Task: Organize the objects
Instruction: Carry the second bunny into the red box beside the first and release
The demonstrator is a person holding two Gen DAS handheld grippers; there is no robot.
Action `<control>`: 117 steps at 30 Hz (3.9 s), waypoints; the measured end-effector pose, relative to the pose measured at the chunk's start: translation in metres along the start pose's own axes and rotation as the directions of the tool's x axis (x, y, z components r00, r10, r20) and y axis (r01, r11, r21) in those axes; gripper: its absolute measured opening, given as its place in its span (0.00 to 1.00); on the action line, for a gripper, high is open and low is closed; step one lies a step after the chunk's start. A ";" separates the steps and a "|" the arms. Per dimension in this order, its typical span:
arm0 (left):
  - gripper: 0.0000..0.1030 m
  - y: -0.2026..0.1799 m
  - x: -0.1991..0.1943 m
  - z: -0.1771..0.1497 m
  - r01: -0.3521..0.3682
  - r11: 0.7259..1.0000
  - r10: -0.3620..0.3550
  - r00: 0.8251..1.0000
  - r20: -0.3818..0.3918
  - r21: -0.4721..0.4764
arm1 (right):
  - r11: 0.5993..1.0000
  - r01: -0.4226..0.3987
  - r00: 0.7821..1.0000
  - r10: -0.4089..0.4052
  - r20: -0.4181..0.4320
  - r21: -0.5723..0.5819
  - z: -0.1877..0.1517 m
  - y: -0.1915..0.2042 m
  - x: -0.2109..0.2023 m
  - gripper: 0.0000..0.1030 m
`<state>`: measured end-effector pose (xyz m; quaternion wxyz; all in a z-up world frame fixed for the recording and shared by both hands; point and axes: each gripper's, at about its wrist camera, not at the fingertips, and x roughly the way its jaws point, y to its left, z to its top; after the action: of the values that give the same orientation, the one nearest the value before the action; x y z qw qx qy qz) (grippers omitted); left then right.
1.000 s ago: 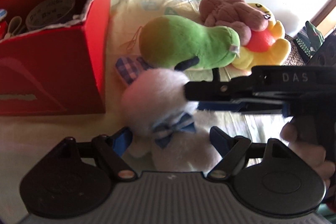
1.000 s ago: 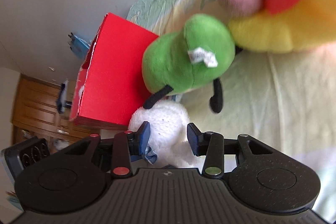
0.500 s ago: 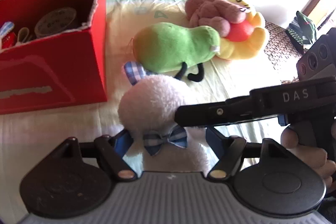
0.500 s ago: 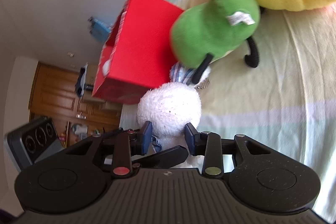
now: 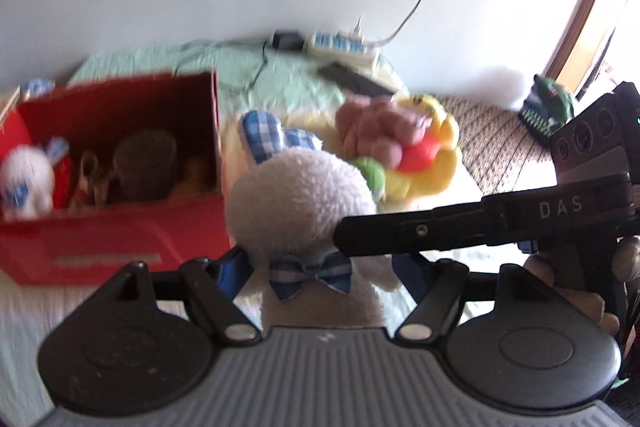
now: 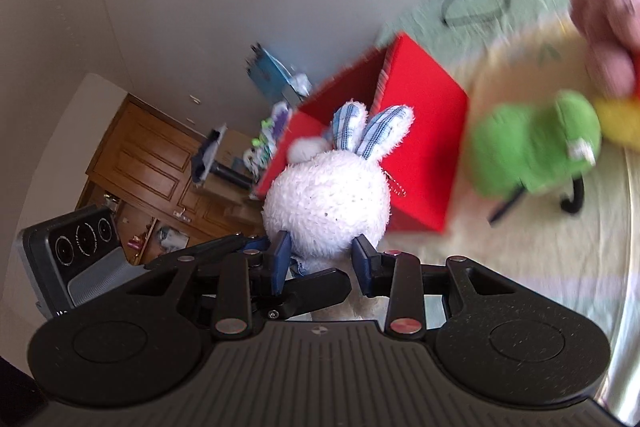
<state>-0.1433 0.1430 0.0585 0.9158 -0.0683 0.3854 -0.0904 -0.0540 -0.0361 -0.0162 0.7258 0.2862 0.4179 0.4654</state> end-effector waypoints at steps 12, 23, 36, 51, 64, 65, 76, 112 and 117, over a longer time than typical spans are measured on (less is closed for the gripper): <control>0.73 0.069 -0.019 0.044 0.009 0.999 -0.013 0.992 0.124 0.035 | 0.995 0.059 0.990 -0.048 0.135 -0.078 0.040 0.048 0.055 0.36; 0.73 0.174 0.000 0.065 -0.024 1.000 0.025 0.998 0.066 -0.014 | 0.986 0.156 0.983 -0.148 0.112 -0.063 0.061 0.060 0.162 0.36; 0.72 0.239 0.045 0.057 -0.084 0.996 0.084 0.996 -0.036 -0.009 | 0.959 0.253 0.967 -0.256 0.010 0.127 0.064 0.030 0.235 0.36; 0.81 0.233 0.059 0.045 -0.135 0.989 0.140 0.987 -0.082 0.061 | 0.920 0.368 0.930 -0.363 -0.061 0.134 0.071 0.024 0.239 0.44; 0.86 0.227 0.035 0.042 -0.178 0.981 0.183 0.981 -0.061 0.081 | 0.920 0.341 0.940 -0.334 -0.067 0.191 0.061 0.025 0.243 0.34; 0.86 0.226 0.034 0.042 -0.187 0.978 0.193 0.979 -0.061 0.088 | 0.921 0.337 0.942 -0.330 -0.066 0.195 0.060 0.025 0.245 0.34; 0.85 0.226 0.037 0.044 -0.264 0.960 0.273 0.956 -0.107 0.096 | 0.912 0.365 0.929 -0.370 -0.012 0.187 0.056 0.032 0.225 0.35; 0.84 0.150 0.000 0.038 -0.463 0.886 0.462 0.882 -0.099 0.013 | 0.937 0.345 0.935 -0.340 0.099 -0.046 0.021 0.056 0.134 0.37; 0.84 0.124 0.001 0.036 -0.460 0.888 0.459 0.883 -0.099 0.009 | 0.941 0.334 0.940 -0.328 0.100 -0.055 0.020 0.050 0.115 0.36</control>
<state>-0.1032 0.2659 0.0585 0.8904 0.0226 0.4360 0.1285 -0.0333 0.0886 -0.0057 0.8213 0.2064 0.4106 0.3382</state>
